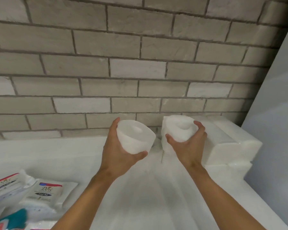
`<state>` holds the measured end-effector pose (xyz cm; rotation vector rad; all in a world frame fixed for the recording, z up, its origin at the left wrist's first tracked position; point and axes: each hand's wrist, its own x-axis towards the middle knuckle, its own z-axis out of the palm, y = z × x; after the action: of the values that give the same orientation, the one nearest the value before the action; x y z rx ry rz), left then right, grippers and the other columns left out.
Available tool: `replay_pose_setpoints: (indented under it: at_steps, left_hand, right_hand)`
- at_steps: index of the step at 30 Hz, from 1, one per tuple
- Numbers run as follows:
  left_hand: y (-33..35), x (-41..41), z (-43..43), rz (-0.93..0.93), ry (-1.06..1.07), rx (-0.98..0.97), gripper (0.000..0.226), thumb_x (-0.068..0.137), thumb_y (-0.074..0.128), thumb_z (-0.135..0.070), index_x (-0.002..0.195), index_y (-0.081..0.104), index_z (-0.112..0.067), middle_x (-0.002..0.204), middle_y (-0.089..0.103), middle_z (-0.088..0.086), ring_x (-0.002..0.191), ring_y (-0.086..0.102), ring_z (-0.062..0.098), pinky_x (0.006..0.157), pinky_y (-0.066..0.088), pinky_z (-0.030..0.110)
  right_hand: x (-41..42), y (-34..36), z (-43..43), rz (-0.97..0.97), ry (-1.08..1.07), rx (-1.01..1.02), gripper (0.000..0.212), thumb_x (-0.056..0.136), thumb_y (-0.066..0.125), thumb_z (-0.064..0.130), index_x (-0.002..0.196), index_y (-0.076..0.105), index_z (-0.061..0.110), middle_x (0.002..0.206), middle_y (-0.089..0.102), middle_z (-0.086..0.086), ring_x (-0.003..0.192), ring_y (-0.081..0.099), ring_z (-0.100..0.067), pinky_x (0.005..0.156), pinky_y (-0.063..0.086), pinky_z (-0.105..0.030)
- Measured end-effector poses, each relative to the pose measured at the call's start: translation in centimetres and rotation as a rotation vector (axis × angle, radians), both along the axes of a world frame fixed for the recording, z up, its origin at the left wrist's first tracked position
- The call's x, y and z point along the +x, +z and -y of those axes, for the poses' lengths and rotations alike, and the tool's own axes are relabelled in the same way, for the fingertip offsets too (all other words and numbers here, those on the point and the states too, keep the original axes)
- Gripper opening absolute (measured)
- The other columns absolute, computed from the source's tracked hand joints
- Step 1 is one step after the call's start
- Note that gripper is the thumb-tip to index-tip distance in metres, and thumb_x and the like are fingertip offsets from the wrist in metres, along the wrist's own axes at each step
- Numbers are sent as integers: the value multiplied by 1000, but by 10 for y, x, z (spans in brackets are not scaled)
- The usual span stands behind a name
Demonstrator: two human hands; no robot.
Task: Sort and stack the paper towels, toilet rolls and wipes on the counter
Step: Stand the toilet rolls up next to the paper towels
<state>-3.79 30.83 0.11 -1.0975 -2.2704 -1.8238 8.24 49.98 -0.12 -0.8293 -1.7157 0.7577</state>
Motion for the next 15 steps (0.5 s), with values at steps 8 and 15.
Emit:
replay_pose_setpoints:
  at_steps: [8, 15]
  left_hand:
    - [-11, -14, -50, 132, 46, 21, 135, 42, 99, -32, 147, 14, -43, 141, 36, -11, 124, 41, 14, 100, 46, 34]
    - [-22, -16, -102, 209, 47, 124, 130, 50, 97, -25, 149, 15, -38, 134, 32, -19, 122, 36, 6, 100, 37, 24]
  right_hand:
    - [-31, -24, -42, 178, -76, 79, 103, 56, 90, 46, 138, 35, 16, 137, 42, -15, 126, 39, -32, 104, 40, -42]
    - [-32, -38, -64, 165, -26, 104, 88, 68, 84, 47, 137, 41, 15, 147, 33, -10, 135, 33, -25, 108, 31, -29]
